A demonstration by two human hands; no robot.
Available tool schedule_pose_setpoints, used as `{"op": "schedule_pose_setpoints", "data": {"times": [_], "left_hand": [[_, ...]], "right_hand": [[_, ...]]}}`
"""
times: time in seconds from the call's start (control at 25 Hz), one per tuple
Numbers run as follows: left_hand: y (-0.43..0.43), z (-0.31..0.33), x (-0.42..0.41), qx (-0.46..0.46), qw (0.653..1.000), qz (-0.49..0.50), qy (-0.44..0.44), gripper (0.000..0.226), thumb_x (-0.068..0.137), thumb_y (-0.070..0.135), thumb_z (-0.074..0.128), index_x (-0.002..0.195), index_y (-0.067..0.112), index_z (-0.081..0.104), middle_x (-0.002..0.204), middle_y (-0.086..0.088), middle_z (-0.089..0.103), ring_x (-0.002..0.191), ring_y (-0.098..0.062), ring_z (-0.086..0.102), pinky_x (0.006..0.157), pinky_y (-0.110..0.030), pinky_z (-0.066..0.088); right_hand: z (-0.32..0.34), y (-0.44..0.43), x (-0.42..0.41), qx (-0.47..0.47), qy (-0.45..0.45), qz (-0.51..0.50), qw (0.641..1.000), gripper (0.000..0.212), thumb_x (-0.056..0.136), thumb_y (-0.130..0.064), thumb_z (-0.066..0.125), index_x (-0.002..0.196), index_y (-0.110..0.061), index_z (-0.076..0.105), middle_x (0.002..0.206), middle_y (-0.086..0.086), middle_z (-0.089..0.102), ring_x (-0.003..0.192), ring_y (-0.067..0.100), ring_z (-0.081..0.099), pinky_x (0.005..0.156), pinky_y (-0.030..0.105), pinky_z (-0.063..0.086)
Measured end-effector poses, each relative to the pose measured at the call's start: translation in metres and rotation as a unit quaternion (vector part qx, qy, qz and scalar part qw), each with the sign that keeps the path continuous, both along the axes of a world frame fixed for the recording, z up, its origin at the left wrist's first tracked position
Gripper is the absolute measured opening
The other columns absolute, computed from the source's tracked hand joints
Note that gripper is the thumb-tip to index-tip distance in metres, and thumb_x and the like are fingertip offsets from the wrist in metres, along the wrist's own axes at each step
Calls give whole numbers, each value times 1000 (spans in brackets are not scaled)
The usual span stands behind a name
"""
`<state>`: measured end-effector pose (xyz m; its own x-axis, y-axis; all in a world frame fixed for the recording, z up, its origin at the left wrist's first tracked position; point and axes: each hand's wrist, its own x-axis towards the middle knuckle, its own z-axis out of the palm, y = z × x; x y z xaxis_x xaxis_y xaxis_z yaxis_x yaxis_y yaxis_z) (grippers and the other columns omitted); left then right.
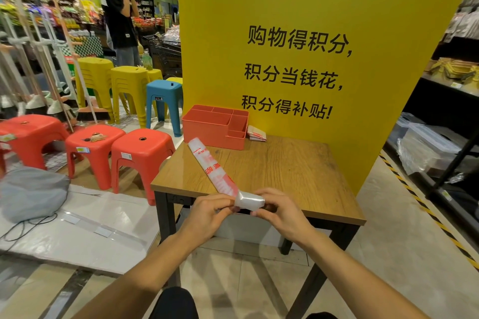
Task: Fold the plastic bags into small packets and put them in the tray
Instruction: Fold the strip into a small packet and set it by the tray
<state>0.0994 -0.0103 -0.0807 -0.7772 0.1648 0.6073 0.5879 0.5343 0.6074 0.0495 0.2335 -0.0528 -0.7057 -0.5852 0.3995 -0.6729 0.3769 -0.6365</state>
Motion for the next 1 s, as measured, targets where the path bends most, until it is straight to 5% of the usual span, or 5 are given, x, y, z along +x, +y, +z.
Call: {"op": "schedule_pose_setpoints", "data": {"times": [0.16, 0.36, 0.52, 0.72, 1.0], "left_hand": [[20, 9, 11, 4, 1000, 18, 25, 14, 93, 33, 74, 102, 25, 82, 100, 22, 74, 98, 1, 68, 83, -21, 54], [65, 37, 3, 152, 974, -50, -158, 8, 86, 34, 77, 90, 29, 83, 88, 11, 76, 88, -14, 74, 74, -45, 65], [95, 56, -3, 78, 984, -101, -126, 15, 93, 22, 75, 106, 20, 82, 99, 10, 78, 96, -11, 73, 86, -41, 61], [126, 88, -11, 34, 987, -151, -34, 18, 92, 12, 75, 109, 16, 80, 110, 10, 76, 108, -1, 69, 95, -25, 56], [127, 67, -58, -27, 987, -63, -149, 15, 91, 23, 77, 105, 19, 81, 101, 14, 73, 100, 0, 65, 97, -34, 55]], "right_hand": [[-3, 9, 22, -74, 17, -36, 996, 14, 100, -26, 66, 105, -18, 76, 96, -5, 69, 88, 20, 66, 73, 42, 56], [7, 39, 45, -198, -105, -78, 971, 10, 99, -11, 67, 103, -10, 76, 99, 6, 71, 91, 29, 71, 72, 48, 62], [26, 71, 50, -199, -24, -122, 972, 20, 94, -6, 72, 110, -14, 78, 111, -3, 75, 109, 24, 69, 91, 41, 59], [34, 102, 61, -193, 74, -167, 964, 20, 96, -14, 69, 115, -16, 76, 115, -6, 72, 110, 24, 69, 85, 41, 60], [11, 87, 19, -167, -36, -246, 954, 12, 98, -18, 69, 101, -26, 77, 100, -14, 70, 100, 13, 67, 82, 39, 60]]}}
